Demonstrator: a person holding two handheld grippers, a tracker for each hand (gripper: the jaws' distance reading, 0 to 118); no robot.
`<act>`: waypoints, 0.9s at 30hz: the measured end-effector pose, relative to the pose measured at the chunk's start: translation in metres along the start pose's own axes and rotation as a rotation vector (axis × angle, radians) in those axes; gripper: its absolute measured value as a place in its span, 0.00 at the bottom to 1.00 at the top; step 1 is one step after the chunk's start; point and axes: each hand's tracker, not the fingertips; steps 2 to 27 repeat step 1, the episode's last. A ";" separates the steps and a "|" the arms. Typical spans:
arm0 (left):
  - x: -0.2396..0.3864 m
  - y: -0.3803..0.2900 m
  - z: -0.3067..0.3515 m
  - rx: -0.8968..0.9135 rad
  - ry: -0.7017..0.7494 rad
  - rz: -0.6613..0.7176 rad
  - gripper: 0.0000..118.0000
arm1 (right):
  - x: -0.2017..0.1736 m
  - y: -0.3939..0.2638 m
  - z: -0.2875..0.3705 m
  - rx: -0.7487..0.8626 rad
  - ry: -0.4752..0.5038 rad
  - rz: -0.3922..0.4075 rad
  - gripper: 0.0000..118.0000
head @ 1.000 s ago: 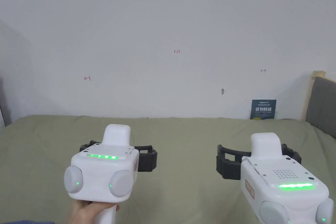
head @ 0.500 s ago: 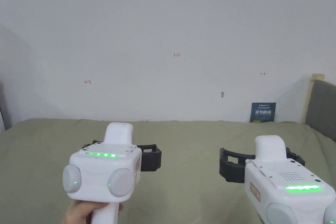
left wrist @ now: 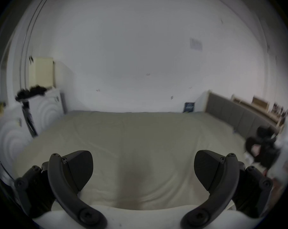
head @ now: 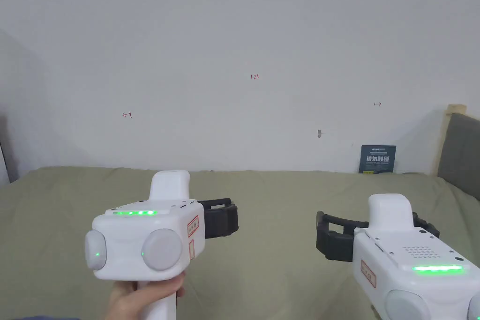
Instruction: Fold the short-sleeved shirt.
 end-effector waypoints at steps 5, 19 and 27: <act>0.003 0.000 -0.002 -0.018 0.051 -0.047 1.00 | 0.000 0.000 0.000 0.001 0.001 0.001 1.00; 0.003 0.000 -0.002 -0.018 0.051 -0.047 1.00 | 0.000 0.000 0.000 0.001 0.001 0.001 1.00; 0.003 0.000 -0.002 -0.018 0.051 -0.047 1.00 | 0.000 0.000 0.000 0.001 0.001 0.001 1.00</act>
